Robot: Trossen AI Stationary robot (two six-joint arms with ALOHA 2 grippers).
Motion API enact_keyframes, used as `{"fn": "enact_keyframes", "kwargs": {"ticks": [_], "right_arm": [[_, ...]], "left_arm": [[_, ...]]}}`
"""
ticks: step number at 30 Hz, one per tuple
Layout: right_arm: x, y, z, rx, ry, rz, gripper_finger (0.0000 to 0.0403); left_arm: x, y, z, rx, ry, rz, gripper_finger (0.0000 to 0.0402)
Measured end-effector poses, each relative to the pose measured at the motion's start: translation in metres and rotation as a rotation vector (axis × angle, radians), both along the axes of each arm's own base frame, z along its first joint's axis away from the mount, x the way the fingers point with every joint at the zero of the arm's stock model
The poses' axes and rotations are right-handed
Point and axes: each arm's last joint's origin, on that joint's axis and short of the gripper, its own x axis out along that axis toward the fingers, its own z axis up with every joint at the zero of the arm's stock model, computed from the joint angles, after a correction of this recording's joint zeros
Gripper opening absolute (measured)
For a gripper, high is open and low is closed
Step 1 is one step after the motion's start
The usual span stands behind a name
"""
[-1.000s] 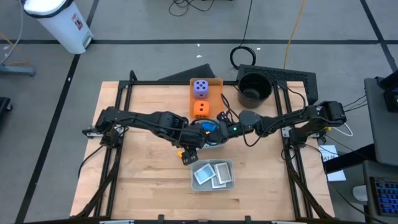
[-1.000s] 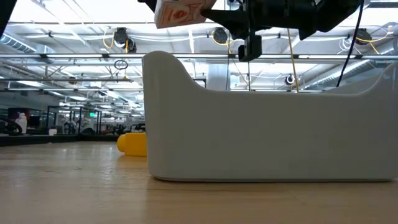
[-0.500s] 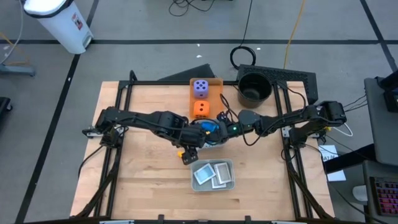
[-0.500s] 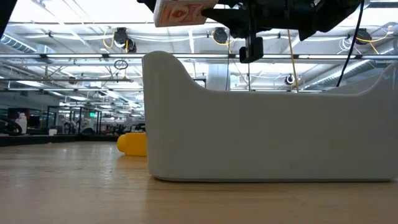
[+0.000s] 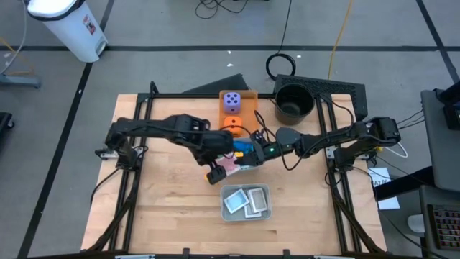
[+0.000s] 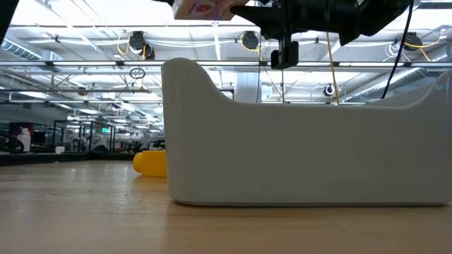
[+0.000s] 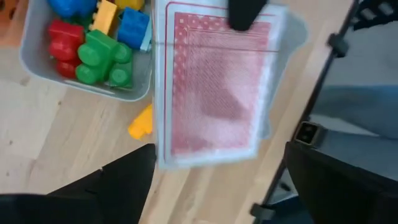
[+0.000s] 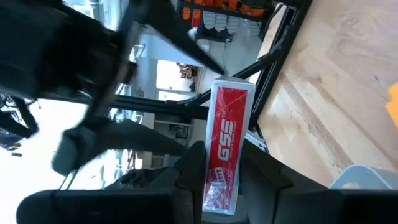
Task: Pick & Place Toys
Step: Put the red card pack into the bottom gray bin
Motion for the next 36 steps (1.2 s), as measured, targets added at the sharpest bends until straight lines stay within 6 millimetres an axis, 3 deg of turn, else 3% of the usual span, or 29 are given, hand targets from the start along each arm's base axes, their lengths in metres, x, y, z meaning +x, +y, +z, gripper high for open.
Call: {"fn": "enact_keyframes", "kwargs": {"ticks": [7, 14, 20, 26, 36], "right_arm": [[0.000, 0.002, 0.000, -0.024, -0.013, 0.032, 0.0068], [-0.002, 0.019, 0.001, -0.052, -0.035, 0.176, 0.0065], [-0.007, 0.038, -0.015, -0.133, 0.090, 0.288, 0.0065], [-0.013, 0.049, -0.035, -0.251, 0.259, 0.291, 0.0065], [-0.016, 0.057, -0.041, -0.351, 0.307, 0.228, 0.0065]], "left_arm": [[-0.039, 0.008, 0.044, 0.089, -0.172, 0.122, 0.0338], [-0.073, 0.007, 0.076, 0.161, -0.336, 0.222, 0.0331], [-0.081, -0.001, 0.083, 0.250, -0.390, 0.258, 0.0331], [-0.078, -0.005, 0.080, 0.312, -0.396, 0.268, 0.0331], [-0.066, -0.005, 0.072, 0.343, -0.385, 0.255, 0.0330]]}}
